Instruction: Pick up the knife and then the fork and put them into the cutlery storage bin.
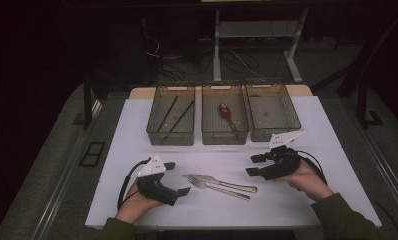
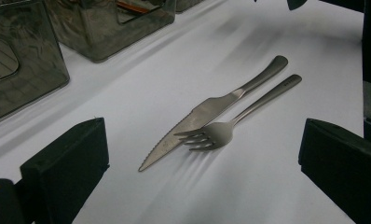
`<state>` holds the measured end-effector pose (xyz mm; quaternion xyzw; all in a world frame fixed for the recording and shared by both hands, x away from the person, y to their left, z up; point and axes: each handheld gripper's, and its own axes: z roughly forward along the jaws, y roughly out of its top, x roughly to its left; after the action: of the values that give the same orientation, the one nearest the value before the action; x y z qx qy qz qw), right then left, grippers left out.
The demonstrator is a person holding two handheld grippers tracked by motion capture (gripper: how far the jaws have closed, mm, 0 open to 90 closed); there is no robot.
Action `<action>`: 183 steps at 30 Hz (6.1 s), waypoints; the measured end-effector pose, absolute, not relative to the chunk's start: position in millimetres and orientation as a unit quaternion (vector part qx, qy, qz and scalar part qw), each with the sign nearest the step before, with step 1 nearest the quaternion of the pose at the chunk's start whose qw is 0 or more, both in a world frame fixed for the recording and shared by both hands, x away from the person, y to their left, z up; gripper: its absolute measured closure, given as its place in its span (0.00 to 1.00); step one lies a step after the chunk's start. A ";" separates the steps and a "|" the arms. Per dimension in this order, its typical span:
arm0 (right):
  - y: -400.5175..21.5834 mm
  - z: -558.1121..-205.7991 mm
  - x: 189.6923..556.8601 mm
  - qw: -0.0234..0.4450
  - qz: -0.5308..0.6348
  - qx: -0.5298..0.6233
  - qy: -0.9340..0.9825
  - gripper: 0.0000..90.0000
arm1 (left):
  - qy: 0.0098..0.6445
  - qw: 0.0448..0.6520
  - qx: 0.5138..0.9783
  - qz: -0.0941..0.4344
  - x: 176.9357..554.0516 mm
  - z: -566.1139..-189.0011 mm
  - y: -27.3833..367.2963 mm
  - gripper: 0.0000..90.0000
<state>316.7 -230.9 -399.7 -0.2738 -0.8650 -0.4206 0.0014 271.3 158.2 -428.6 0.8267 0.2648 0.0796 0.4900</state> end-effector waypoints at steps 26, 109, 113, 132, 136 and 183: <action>-152.5 -404.8 327.5 0.017 -0.271 -0.203 -0.941 0.69 | 0.264 0.488 0.828 0.078 270.3 -428.2 156.7 0.01; -175.6 -396.2 339.9 -0.001 -0.350 -0.247 -0.904 0.88 | 0.261 0.487 0.830 0.077 270.2 -428.7 156.6 0.01; -185.2 -396.2 341.5 -0.003 -0.384 -0.251 -0.889 0.88 | 0.260 0.488 0.830 0.077 269.9 -428.4 156.7 0.01; -224.2 -390.4 346.8 -0.023 -0.527 -0.267 -0.806 0.88 | 0.255 0.490 0.830 0.075 269.3 -428.2 156.2 0.01; -230.8 -388.9 349.0 -0.036 -0.534 -0.275 -0.799 0.88 | 0.255 0.490 0.830 0.076 269.7 -428.5 156.4 0.01; -321.0 -328.2 403.4 -0.188 -0.533 -0.384 -0.730 0.88 | 0.256 0.489 0.831 0.072 269.9 -429.7 154.2 0.01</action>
<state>403.4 -321.0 -328.2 -0.3844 -0.7298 -0.5331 -0.1883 269.9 154.2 -429.7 0.8309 0.2559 0.0719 0.4889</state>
